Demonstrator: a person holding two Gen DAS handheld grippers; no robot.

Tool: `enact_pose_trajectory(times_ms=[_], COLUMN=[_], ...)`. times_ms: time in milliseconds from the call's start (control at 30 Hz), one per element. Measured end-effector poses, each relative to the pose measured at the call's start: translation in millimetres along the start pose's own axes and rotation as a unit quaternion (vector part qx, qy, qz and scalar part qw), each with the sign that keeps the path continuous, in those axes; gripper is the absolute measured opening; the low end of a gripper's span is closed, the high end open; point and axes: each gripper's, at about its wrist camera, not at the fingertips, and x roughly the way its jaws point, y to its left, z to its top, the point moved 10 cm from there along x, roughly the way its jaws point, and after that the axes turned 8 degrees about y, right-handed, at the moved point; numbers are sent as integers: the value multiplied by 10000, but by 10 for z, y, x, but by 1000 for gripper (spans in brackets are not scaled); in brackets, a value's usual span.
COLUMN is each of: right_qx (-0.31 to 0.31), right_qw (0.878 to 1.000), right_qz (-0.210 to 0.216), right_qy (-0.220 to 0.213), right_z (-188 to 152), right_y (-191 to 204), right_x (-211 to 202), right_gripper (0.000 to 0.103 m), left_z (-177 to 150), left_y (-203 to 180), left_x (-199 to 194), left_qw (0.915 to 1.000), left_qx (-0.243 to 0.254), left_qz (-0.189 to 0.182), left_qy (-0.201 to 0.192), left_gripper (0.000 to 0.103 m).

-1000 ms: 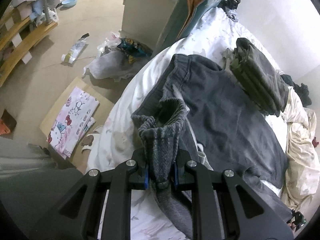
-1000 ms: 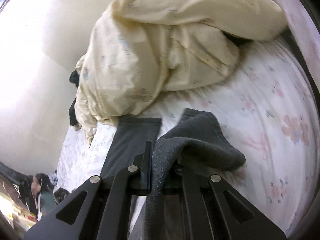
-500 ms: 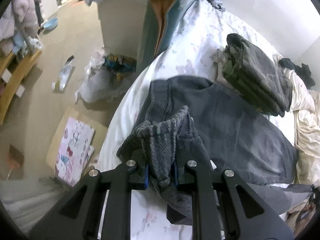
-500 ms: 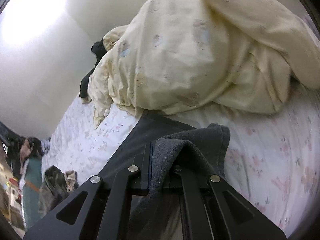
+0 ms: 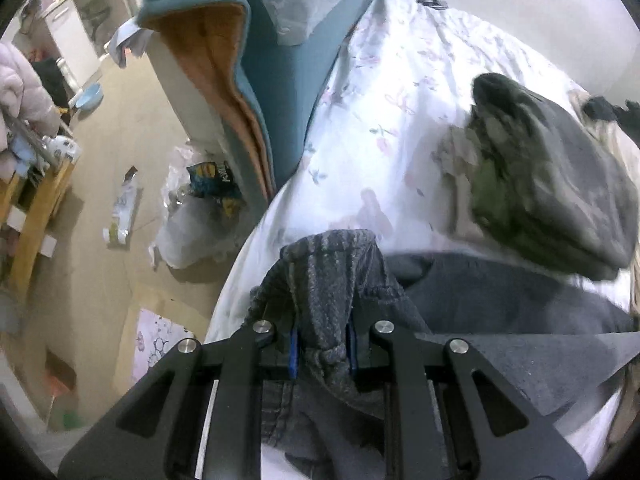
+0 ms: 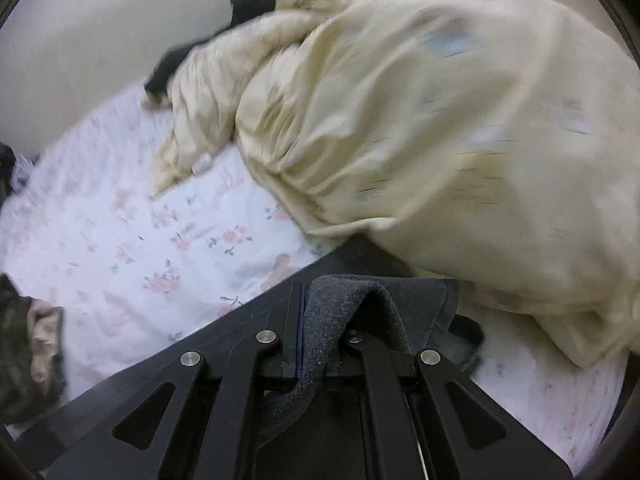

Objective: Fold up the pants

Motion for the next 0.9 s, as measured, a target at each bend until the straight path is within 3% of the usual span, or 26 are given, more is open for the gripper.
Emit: enact_pose_trajectory(times_ms=[100,167,200,233,267,300,367,467,567,600,667,733,900], right_qx=[-218,-254,-295,-384,-445,-546,-731,-939,-1470,-1812,-2377,-3111,-4183], right_qw=[9992,9987,9977,9966,9962,9958,9960,9955,9850,9745,9521,9093,8228], right_qz=[-254,-181,-118,-111,-68,-7,-48,-17,595,1129,1896,2757,3798], right_qy=[234,410,591,718,742,735,509,-91,-673,-697,-319,186,609], right_z=[17,-2,-27,-49,-60,-73,-61,-35,-273,-515,-946,-1638,-2923], right_y=[223,339,378,401,423,441,451,524,930,1234,1727,2439,3916], right_x=[334,478,555,602,597,573,423,60,-465,-663,-833,-1108,-1797], right_gripper=[5,7,12,20,28,53,72,72,72,73,75,75,81], left_z=[113,167,181,189,200,201,179,89,6,-27,-104,-149,-296], left_y=[-4,15,30,51,65,89,136,251,425,497,649,806,1122], left_x=[146,194,196,169,118,39,-159,-483,-657,-664,-561,-469,-233], left_qw=[9999,9999,9999,9998,9996,9990,9967,9921,9888,9887,9912,9920,9958], left_qx=[3,-88,-124,-145,-169,-191,-203,-80,137,176,324,337,-151], left_qz=[170,124,61,21,-55,-145,-395,-461,-172,-107,39,294,-72], left_qy=[9,-42,-65,-128,-238,-372,-676,-1168,-1478,-1486,-1286,-1179,-901], left_gripper=[19,31,40,63,78,79,80,84,85,87,89,89,89])
